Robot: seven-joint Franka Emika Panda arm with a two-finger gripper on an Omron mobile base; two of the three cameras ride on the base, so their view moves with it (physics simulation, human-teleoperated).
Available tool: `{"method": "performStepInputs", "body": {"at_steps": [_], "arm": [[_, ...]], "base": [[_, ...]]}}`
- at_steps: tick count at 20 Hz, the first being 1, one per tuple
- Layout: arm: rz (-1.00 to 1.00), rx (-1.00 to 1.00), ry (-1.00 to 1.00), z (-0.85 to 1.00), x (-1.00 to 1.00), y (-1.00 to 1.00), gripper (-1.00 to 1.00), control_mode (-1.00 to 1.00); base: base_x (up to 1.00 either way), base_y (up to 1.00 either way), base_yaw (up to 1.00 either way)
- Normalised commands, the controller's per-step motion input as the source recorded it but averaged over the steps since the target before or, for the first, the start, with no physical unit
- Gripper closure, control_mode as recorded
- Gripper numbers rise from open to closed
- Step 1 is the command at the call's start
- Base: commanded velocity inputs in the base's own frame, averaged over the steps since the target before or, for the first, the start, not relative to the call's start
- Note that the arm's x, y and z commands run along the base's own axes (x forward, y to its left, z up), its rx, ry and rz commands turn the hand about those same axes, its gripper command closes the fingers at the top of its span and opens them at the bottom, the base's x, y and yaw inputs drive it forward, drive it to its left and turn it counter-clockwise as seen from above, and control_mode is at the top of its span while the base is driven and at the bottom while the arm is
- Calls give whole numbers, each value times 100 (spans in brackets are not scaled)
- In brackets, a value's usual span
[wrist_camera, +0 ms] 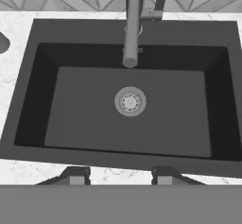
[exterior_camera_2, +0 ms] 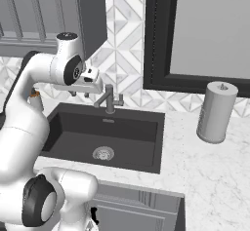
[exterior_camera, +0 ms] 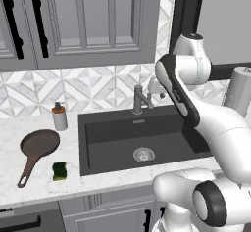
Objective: Pick the pan and sponge and place them into the sink. Then turn on the water.
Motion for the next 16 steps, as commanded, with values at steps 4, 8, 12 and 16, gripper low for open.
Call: {"method": "performStepInputs", "body": {"at_steps": [4,8,12,16], "arm": [[3,0,0,-6,-2,44,-100,-100],[11,-1,0,-3,3,100,-100,-100],[23,0,6,0,13,100,-100,-100],[34,0,20,-7,20,100,-100,-100]], "base": [[0,0,0],[0,0,0],[0,0,0],[0,0,0]]}}
